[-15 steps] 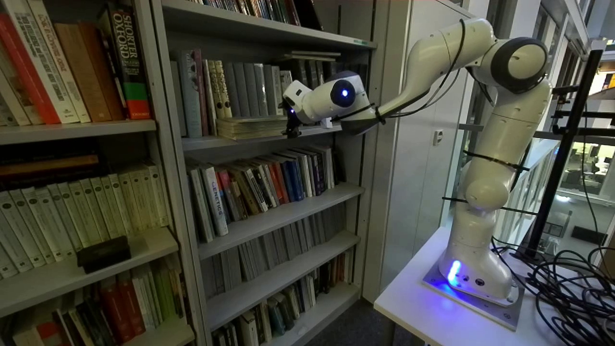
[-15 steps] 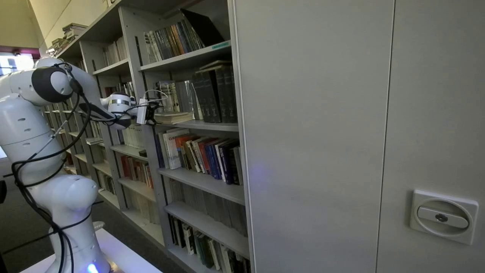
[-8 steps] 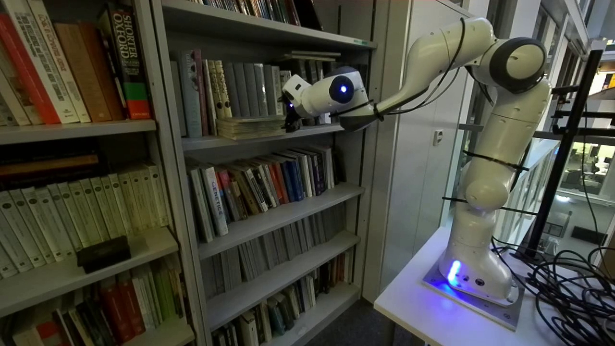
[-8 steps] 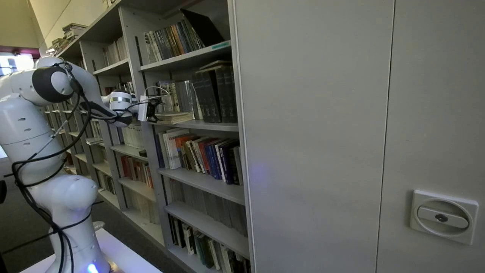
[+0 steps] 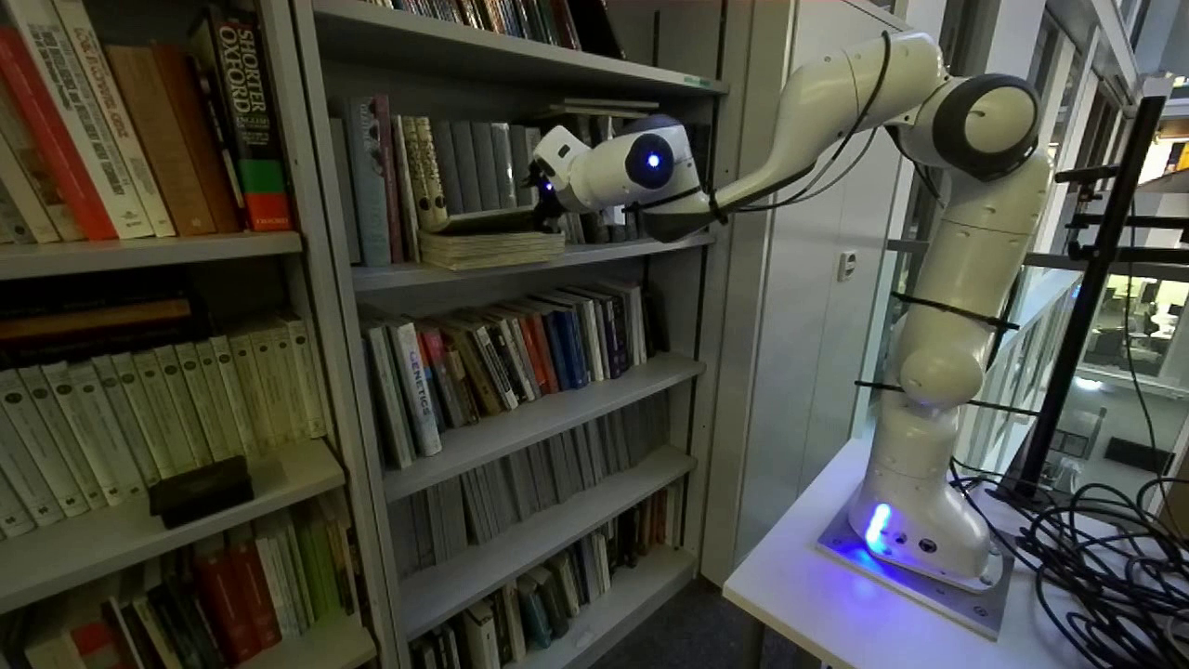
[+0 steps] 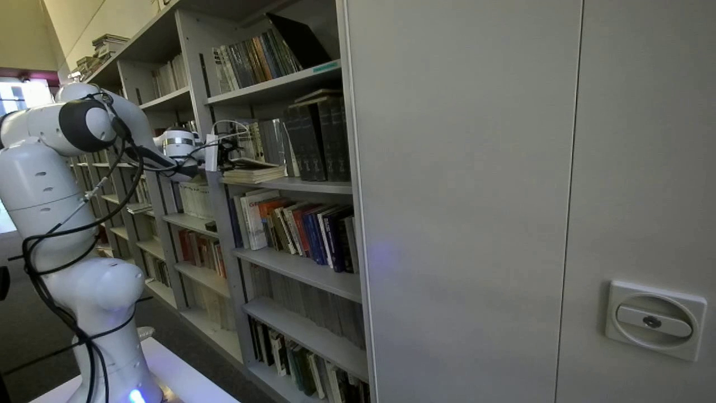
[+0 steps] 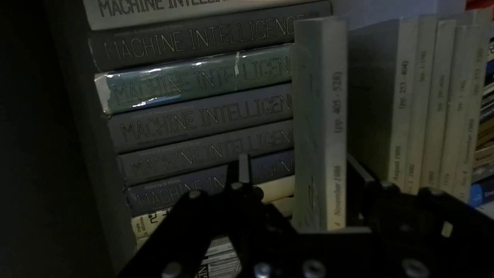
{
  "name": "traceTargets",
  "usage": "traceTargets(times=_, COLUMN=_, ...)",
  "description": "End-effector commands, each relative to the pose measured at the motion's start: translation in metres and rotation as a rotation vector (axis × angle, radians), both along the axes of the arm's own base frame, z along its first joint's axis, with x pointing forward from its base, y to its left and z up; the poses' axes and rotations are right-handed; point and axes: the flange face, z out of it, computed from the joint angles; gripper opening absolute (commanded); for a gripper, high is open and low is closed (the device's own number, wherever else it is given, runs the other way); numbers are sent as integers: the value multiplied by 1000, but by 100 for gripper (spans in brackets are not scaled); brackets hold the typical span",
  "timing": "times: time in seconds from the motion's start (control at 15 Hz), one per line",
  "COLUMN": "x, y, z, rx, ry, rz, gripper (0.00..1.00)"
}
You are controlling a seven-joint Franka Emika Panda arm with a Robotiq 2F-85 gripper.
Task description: Put the book on top of the books on the shelf
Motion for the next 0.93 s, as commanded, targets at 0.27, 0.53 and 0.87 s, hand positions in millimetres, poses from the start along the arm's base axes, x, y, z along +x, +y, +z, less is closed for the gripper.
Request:
traceTargets(times=0.27, x=2, y=-5, z=17, rx=4, ry=-50, rz=-25, gripper=1)
traceTargets(times=0.53, x=-6, y=-3, z=22, rx=9, ry=-37, rz=-18, gripper=3)
traceTargets(times=0.87, x=-45, y=11, z=65, rx=17, ry=-110, rz=38, gripper=3)
